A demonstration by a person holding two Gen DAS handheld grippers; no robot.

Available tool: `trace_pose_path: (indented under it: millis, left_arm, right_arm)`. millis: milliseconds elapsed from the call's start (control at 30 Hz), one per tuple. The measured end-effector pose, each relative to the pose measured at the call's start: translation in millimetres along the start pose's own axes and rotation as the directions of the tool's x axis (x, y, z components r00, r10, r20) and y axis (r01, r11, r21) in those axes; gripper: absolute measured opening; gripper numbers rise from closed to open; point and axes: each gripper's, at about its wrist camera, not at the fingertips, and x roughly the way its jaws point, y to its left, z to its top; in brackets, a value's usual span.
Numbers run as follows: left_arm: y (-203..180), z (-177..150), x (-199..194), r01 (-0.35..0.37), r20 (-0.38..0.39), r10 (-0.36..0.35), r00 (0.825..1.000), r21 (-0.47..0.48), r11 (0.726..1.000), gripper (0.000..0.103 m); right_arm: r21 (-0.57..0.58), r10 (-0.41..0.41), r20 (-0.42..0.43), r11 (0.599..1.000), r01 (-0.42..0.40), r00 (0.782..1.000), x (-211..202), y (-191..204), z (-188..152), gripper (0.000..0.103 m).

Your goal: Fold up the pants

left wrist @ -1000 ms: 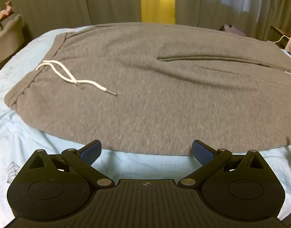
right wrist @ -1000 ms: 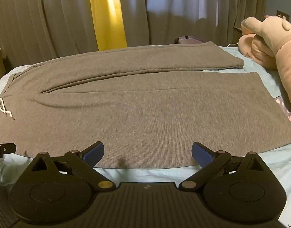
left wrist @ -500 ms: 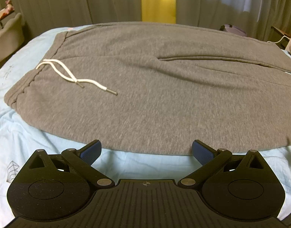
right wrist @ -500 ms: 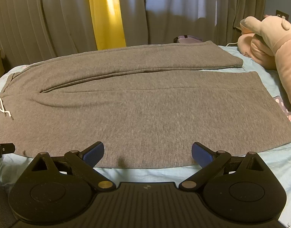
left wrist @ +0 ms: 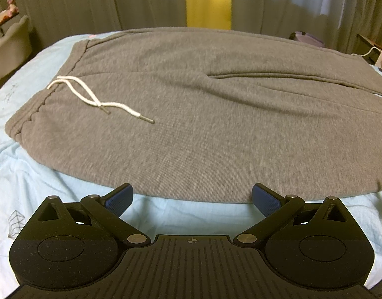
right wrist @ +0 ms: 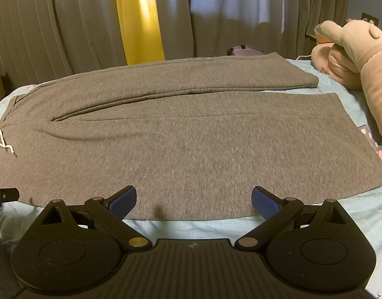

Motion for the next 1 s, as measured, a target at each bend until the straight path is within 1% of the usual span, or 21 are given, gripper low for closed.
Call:
trace_pose_path:
  millis: [300, 367, 1000]
  left_arm:
    - [-1.8, -3.0, -3.7, 0.002, -0.002, -0.002, 1.000, -0.004, 1.000, 0.103]
    - [1.7, 1.8, 1.0, 0.003, -0.005, -0.003, 1.000, -0.004, 1.000, 0.103]
    - [3.5, 1.5, 1.2, 0.007, -0.009, -0.007, 1.000, -0.010, 1.000, 0.103]
  right_arm:
    - [0.004, 0.001, 0.000, 1.000, -0.001, 1.000, -1.3, -3.2, -1.7, 0.099]
    - [0.003, -0.001, -0.001, 1.000, 0.001, 1.000, -1.2, -2.8, -1.5, 0.099]
    - [0.003, -0.005, -0.004, 1.000, 0.005, 1.000, -0.5, -1.4, -1.7, 0.099]
